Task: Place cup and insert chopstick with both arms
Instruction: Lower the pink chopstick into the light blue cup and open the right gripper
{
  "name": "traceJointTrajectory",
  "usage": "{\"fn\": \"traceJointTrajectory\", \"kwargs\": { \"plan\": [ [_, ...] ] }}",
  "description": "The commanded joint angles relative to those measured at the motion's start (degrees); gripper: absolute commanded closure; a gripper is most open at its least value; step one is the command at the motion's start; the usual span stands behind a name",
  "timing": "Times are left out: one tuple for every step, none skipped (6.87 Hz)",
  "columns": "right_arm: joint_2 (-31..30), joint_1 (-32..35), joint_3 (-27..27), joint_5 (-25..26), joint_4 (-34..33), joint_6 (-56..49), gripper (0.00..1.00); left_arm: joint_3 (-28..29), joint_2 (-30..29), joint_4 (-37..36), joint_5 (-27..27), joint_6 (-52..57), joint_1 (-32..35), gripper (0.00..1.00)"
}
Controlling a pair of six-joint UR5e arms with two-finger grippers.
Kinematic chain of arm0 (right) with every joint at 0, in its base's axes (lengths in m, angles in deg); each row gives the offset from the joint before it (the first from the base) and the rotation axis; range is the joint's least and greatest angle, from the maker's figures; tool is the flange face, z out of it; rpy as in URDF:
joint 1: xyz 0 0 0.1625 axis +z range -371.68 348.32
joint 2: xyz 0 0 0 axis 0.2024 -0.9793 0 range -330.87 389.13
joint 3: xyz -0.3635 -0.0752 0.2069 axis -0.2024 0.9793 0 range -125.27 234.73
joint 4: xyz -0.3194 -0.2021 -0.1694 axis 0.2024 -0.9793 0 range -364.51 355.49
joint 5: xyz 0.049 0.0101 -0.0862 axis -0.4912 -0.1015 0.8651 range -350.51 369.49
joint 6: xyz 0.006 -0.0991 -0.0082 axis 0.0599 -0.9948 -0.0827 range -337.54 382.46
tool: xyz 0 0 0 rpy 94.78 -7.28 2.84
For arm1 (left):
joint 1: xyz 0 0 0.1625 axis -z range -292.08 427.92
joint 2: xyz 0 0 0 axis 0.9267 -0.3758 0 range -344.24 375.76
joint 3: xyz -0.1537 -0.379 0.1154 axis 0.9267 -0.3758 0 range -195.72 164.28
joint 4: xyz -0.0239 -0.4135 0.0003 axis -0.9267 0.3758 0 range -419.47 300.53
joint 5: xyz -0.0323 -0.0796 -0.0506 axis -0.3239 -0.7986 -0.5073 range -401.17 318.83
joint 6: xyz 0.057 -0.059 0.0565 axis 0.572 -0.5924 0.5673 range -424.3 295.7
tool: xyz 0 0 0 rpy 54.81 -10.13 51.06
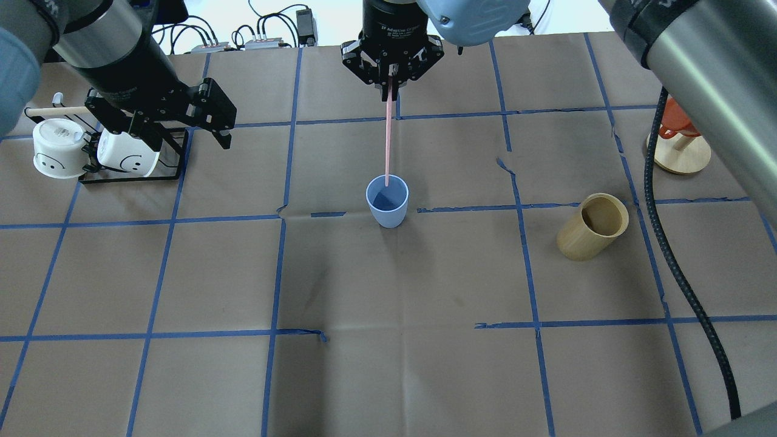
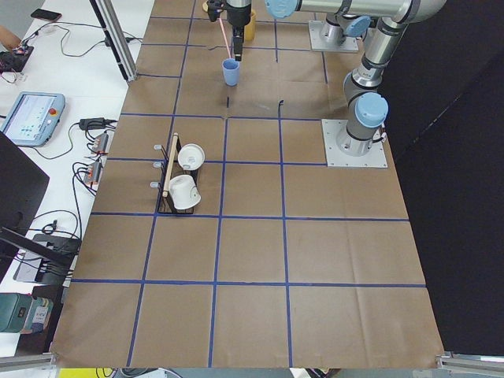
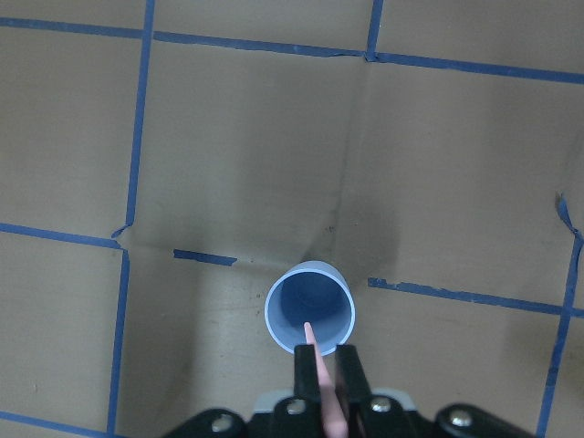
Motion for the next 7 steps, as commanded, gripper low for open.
{"fn": "traceJointTrajectory", "kwargs": {
  "plan": [
    [-0.09,0.86,-3.00,0.32,-1.67,0.10,0.99,0.06,0.02,-0.06,0.00,-0.24,0.00,0.00],
    [-0.09,1.83,-3.45,0.41,-1.77,0.62,0.98,0.06,0.11,-0.06,0.09,-0.15,0.00,0.00],
    [-0.09,2.18,-3.63,0.50,-1.77,0.63,0.98,0.06,0.28,-0.06,0.00,-0.06,-0.35,0.00],
    [-0.09,2.27,-4.41,1.28,-1.77,0.71,0.98,0.06,0.11,-0.06,0.09,-0.24,-0.27,0.00],
    [-0.09,2.28,-5.81,1.38,-2.99,0.71,0.98,0.06,0.19,-0.06,-0.08,-0.24,-0.35,0.00],
    [-0.18,2.28,-7.22,1.38,-4.22,0.98,0.95,0.23,0.19,-0.06,-0.26,-0.67,-0.27,0.00],
    [-0.09,2.28,-7.49,1.38,-4.32,3.94,0.76,0.15,0.37,-0.06,0.00,-0.50,-0.26,0.00]
  ]
}}
